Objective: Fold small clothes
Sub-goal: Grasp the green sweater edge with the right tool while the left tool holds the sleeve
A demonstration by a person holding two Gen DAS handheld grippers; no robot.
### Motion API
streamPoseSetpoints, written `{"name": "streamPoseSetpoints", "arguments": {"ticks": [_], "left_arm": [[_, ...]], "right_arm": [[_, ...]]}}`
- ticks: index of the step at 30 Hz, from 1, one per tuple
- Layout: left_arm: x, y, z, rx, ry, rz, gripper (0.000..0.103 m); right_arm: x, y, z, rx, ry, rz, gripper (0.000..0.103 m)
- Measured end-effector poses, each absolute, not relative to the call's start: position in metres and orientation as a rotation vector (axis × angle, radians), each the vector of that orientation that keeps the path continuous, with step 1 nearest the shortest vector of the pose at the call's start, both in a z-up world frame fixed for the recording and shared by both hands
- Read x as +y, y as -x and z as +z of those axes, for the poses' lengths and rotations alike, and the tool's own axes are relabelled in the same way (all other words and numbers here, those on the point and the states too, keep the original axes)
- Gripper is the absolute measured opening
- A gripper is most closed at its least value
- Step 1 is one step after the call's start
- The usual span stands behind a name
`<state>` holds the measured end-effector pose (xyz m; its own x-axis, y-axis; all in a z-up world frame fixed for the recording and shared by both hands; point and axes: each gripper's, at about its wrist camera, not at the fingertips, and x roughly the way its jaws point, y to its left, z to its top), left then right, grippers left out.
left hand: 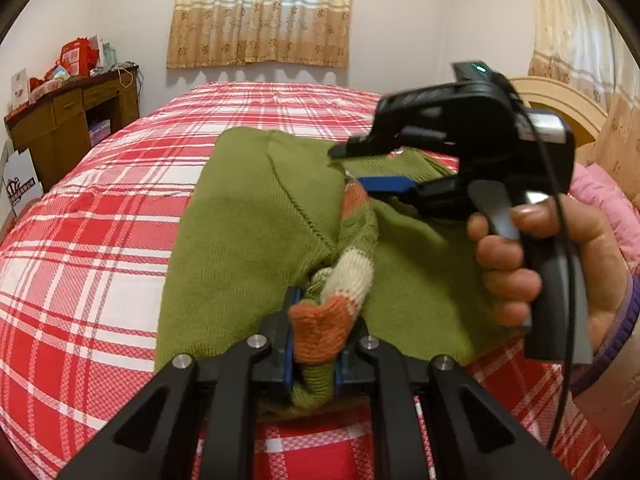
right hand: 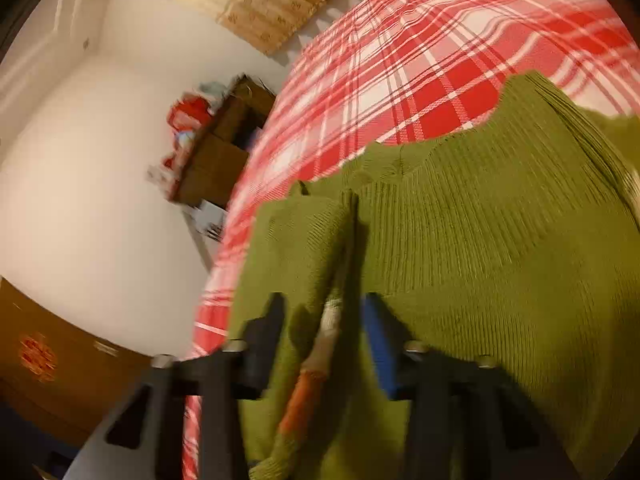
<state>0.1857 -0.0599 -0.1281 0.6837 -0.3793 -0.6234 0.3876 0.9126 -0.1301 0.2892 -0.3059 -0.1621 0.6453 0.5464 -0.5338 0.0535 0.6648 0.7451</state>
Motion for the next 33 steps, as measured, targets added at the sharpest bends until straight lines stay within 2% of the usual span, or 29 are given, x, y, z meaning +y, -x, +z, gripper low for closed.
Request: {"name": "streamPoseSetpoints", "arguments": {"ticks": [7,8,9,10,12,19,24,33], "left_arm": [[-0.056,-0.193,-0.13,0.698,0.01,-0.435,0.014],[-0.056,-0.194,-0.13,0.699,0.011,-0.435,0.014],[-0.056,-0.194,-0.13,0.701,0.013,-0.434,0.014],[-0.057,-0.195,-0.13,0.703,0.014,-0.434,0.015],[-0.058,-0.194,-0.128,0.704,0.012,-0.431,0.015],[-0.076,-0.189,-0.115,0.686,-0.024,-0.434,0.013],[-0.115,-0.176,-0.095,0.614,-0.081,-0.519,0.013],[-0.191,-0.166,-0.098,0.608,-0.146,-0.645,0.013]], "right_arm": [[-0.265,-0.303,-0.154,0.854,-0.614,0.332,0.055],[-0.258,-0.306,-0.154,0.86,-0.566,0.309,0.047],[-0.25,-0.309,-0.153,0.868,-0.501,0.286,0.032],[-0.245,-0.31,-0.152,0.877,-0.457,0.273,0.023],[-0.242,-0.311,-0.149,0.878,-0.418,0.27,0.016],[-0.259,-0.295,-0.118,0.803,-0.346,0.292,0.013],[-0.293,-0.287,-0.101,0.783,-0.313,0.254,0.013],[-0.361,-0.267,-0.103,0.813,-0.245,0.153,0.013]]}}
